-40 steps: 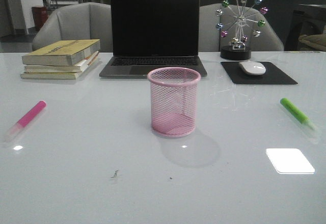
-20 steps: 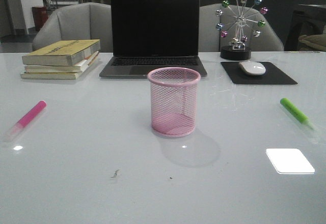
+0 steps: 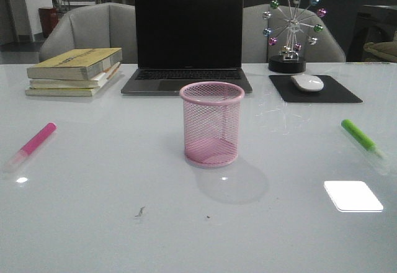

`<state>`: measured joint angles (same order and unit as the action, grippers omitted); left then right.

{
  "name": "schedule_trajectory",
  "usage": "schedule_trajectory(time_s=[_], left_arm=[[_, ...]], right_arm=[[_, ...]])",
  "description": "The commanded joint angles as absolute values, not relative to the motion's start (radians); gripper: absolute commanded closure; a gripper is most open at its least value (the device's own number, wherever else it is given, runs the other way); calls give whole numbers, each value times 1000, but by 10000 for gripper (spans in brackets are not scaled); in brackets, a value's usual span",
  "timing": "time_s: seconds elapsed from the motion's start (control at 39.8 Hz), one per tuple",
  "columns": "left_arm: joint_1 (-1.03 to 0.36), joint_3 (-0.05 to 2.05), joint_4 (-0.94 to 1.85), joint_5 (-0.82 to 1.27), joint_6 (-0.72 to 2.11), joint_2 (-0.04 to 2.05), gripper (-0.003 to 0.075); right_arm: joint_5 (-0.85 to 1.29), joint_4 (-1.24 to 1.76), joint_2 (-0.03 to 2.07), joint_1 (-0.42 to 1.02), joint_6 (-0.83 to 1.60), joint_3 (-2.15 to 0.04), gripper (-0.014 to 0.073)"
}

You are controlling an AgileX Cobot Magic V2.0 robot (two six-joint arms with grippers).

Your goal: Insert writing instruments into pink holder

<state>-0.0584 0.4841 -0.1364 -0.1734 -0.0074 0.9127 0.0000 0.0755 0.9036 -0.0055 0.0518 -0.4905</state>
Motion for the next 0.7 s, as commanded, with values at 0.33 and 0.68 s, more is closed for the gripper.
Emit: schedule_trajectory(time_s=[0.33, 0.68], left_arm=[[-55, 522, -123, -259, -15, 925, 283], [-55, 522, -123, -255, -15, 953, 283]], right_arm=[[-89, 78, 923, -12, 60, -528, 123], [176, 93, 1034, -12, 59, -628, 125]])
